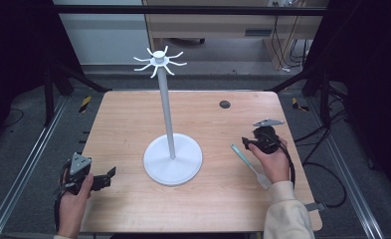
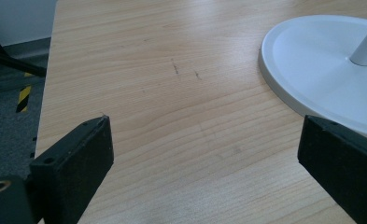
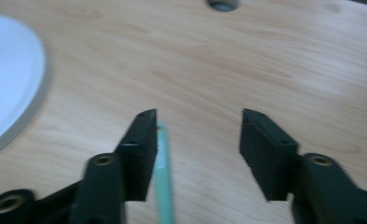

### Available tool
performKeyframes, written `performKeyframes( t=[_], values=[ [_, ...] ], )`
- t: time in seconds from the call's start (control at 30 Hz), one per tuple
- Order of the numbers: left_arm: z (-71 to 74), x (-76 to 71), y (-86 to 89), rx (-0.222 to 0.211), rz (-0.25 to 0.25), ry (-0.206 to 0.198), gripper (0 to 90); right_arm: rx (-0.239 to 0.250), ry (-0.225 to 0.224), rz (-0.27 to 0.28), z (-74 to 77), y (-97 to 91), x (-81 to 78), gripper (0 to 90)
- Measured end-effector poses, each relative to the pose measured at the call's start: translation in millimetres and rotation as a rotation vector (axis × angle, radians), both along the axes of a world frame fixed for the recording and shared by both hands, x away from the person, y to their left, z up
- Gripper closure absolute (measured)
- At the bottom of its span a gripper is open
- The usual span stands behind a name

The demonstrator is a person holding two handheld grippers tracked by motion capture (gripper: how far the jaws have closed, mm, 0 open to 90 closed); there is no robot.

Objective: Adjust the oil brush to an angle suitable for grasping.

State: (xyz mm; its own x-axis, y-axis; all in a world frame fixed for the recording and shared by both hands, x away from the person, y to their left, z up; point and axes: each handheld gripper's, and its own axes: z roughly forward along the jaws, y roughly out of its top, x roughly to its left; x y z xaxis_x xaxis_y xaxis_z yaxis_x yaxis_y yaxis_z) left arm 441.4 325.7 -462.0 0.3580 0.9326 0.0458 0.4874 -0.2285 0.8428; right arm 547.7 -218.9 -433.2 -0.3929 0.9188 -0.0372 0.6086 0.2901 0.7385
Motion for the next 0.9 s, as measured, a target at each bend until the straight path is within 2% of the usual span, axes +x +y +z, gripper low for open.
performKeyframes(
  t=[0.07,0.1,0.17,0.33,0.77,0.9],
  values=[
    [-0.2,0.3,-2.4,0.011,-0.007,-0.001,3.1,-0.029,0.029,0.084,-3.5,16.6,-0.5,66.4],
    [-0.1,0.4,-3.3,0.012,-0.011,0.001,3.1,-0.038,0.039,0.108,-5.5,21.3,-0.6,69.8],
    [-0.1,0.5,-4.0,0.015,-0.013,0.001,3.1,-0.061,0.066,0.143,-10.7,29.7,-0.4,77.9],
    [-0.2,0.3,-6.3,0.028,-0.022,0.004,3.1,-0.106,0.124,0.200,-23.8,40.6,2.0,88.6],
    [-0.5,0.0,-7.5,0.034,-0.034,0.004,3.3,-0.151,0.188,0.164,-43.3,39.5,16.3,90.0],
    [-0.4,-0.3,-8.1,0.040,-0.039,0.005,3.3,-0.155,0.189,0.160,-45.2,38.8,17.1,90.0]
  ],
)
